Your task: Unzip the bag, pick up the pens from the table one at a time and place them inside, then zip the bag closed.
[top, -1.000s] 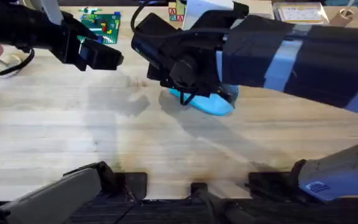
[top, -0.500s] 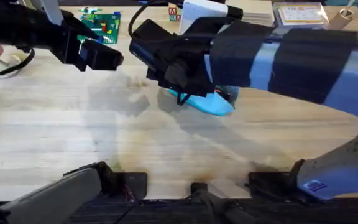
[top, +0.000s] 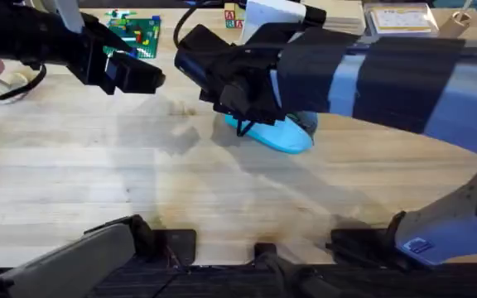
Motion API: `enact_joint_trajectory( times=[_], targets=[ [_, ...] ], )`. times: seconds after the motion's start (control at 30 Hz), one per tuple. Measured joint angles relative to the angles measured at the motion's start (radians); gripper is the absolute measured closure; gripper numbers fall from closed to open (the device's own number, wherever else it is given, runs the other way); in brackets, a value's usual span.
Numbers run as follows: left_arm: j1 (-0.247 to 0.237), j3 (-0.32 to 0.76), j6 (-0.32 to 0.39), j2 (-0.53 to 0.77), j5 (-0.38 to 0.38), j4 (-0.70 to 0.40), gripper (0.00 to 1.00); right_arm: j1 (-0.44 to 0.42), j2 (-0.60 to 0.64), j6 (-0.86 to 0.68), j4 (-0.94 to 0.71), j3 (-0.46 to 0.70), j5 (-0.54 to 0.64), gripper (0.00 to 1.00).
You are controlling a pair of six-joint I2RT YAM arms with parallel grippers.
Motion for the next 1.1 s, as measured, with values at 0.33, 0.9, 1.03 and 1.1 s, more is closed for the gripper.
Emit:
enact_joint_trajectory(
  times=[0.33, 0.9, 1.03, 1.1],
  targets=[
    [0.0, 0.0, 0.0, 0.0, 0.0, 0.0, 0.008, -0.008, 0.015, 0.0, 0.001, 0.0, 0.009, 0.341],
    [0.0, 0.0, 0.0, 0.0, 0.0, 0.0, 0.007, -0.008, 0.026, -0.001, 0.003, 0.0, 0.012, 0.692],
    [0.0, 0.0, 0.0, 0.0, 0.0, 0.0, 0.008, -0.008, 0.026, 0.0, 0.004, 0.0, 0.013, 0.733],
    [0.0, 0.0, 0.0, 0.0, 0.0, 0.0, 0.008, -0.008, 0.026, 0.0, 0.004, 0.0, 0.015, 0.739]
  ],
)
